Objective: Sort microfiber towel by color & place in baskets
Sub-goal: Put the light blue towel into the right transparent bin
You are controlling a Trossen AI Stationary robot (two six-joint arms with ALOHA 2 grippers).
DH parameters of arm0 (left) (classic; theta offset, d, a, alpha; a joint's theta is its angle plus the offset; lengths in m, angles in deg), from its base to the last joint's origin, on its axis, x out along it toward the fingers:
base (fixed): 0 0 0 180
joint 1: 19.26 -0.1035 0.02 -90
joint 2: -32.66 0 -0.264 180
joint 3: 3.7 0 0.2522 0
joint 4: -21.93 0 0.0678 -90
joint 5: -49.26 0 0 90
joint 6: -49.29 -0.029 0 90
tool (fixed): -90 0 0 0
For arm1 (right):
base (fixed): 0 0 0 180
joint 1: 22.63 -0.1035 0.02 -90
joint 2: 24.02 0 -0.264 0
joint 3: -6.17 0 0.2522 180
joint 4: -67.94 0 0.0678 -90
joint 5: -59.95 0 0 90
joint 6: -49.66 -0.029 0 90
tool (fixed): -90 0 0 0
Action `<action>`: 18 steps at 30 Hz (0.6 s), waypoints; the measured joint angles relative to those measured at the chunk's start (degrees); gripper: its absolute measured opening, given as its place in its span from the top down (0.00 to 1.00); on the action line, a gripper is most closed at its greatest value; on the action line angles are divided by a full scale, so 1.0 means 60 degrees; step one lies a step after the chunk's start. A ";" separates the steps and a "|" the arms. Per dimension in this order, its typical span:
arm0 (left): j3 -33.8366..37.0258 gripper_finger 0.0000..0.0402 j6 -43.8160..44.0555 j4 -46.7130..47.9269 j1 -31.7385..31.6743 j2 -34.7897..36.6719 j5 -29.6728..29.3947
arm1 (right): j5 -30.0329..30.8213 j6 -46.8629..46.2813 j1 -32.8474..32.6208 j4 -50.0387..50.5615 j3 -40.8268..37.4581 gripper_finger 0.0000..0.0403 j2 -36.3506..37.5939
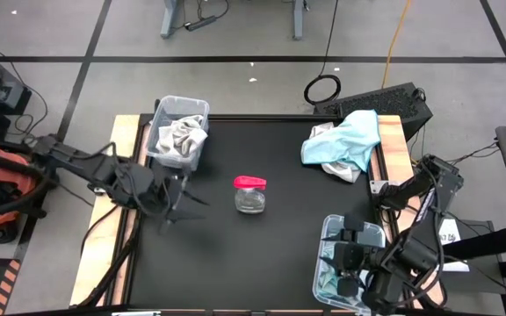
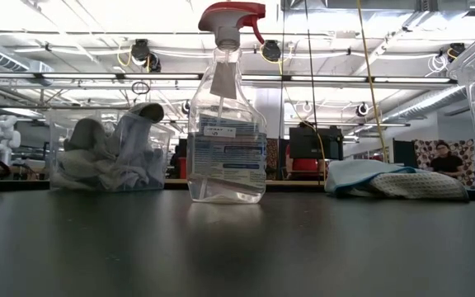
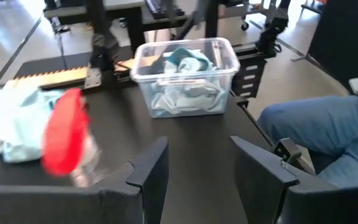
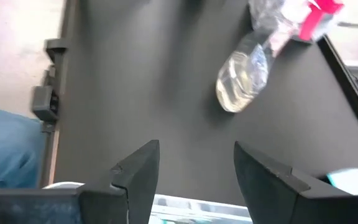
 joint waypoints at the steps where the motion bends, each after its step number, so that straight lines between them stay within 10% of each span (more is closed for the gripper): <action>1: 0.0000 0.57 -0.0063 -0.0178 0.0217 -0.0148 -0.0152 | -0.0002 -0.0136 0.0052 0.0172 0.0000 0.51 0.0000; 18: 0.0000 0.57 -0.0578 -0.1636 0.2262 -0.2108 -0.2551 | 0.0958 -0.1591 0.0357 0.2235 -0.0319 0.51 0.0004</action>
